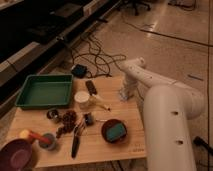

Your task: Wipe table surface with towel

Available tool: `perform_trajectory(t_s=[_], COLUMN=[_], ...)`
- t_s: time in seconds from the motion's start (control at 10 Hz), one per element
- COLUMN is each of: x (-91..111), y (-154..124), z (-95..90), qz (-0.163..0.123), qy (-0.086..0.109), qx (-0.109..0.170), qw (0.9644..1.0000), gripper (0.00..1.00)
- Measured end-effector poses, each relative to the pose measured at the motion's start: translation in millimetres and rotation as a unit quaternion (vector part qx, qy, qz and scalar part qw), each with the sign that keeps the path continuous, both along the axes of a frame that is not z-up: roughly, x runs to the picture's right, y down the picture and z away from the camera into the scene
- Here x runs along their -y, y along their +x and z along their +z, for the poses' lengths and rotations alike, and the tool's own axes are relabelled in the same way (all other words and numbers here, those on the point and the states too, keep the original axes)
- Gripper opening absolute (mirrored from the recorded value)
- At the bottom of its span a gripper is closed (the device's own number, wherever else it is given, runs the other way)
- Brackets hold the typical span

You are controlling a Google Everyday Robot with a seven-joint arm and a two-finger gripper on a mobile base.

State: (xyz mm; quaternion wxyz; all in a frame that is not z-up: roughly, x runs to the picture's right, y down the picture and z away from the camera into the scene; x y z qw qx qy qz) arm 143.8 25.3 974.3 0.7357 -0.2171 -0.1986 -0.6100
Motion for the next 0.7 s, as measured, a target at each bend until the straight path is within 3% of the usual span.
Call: perform_trajectory(t_s=[0.4, 0.7], x=[-28.4, -51.7], y=[-45.8, -58.0], z=[-12.4, -53.5], qz=[-0.021, -0.041], qy=[-0.015, -0.029], qx=[0.064, 0.115], qw=[0.9976, 0.992], gripper=[0.0, 0.0])
